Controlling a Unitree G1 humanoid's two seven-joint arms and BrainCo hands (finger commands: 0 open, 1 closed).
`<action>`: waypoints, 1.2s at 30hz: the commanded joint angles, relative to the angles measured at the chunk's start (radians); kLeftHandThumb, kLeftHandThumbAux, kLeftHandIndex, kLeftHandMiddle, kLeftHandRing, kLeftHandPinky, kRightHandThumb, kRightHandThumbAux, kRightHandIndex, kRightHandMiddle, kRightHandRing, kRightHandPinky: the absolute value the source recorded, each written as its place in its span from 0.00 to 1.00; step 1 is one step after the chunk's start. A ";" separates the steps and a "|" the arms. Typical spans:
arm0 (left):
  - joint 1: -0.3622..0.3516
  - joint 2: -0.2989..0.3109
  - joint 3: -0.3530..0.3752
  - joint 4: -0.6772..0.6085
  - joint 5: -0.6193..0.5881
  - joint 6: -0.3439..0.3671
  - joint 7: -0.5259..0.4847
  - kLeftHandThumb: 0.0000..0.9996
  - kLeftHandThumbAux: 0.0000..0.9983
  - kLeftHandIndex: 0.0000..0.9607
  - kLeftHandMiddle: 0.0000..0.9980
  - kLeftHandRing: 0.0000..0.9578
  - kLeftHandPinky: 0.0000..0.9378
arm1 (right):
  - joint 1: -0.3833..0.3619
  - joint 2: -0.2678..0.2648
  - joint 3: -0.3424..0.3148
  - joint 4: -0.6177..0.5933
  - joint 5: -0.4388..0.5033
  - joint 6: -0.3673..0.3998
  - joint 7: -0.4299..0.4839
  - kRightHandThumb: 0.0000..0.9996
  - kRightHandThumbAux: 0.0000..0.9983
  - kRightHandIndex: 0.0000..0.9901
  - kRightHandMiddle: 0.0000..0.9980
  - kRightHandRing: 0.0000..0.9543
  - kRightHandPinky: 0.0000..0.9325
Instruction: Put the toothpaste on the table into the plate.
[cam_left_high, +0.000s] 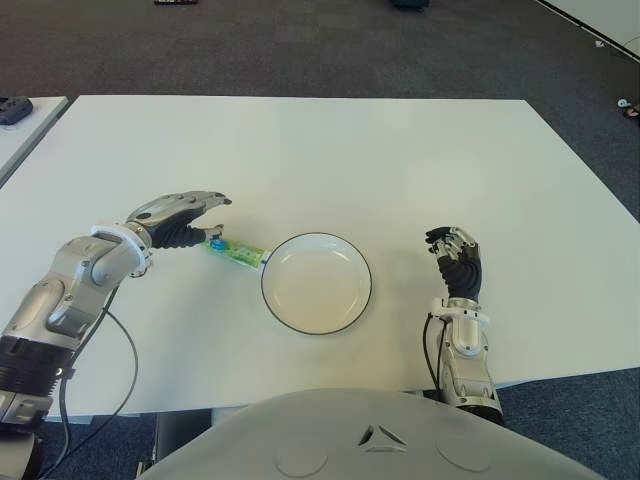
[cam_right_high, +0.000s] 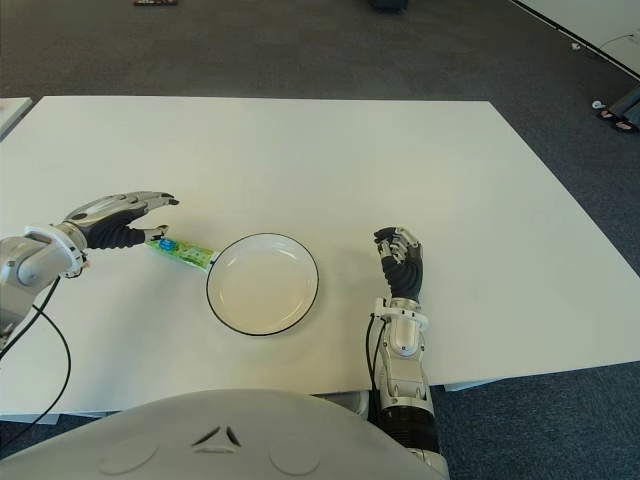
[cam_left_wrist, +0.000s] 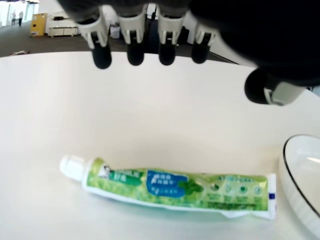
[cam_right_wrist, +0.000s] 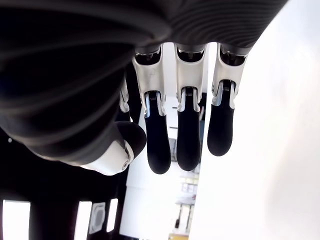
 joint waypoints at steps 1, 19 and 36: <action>0.010 0.002 -0.037 0.008 0.059 0.025 -0.011 0.56 0.22 0.00 0.02 0.01 0.06 | -0.003 0.001 0.001 0.008 0.006 -0.006 0.007 0.71 0.74 0.43 0.48 0.47 0.51; -0.019 -0.019 -0.134 0.021 0.229 0.080 0.014 0.56 0.23 0.00 0.00 0.00 0.04 | 0.004 0.002 0.003 -0.004 0.004 -0.005 0.012 0.70 0.74 0.43 0.48 0.48 0.51; -0.042 -0.001 -0.192 0.044 0.287 0.068 -0.007 0.55 0.22 0.00 0.00 0.00 0.04 | 0.010 0.007 0.002 -0.005 0.004 -0.018 0.006 0.71 0.73 0.43 0.48 0.49 0.52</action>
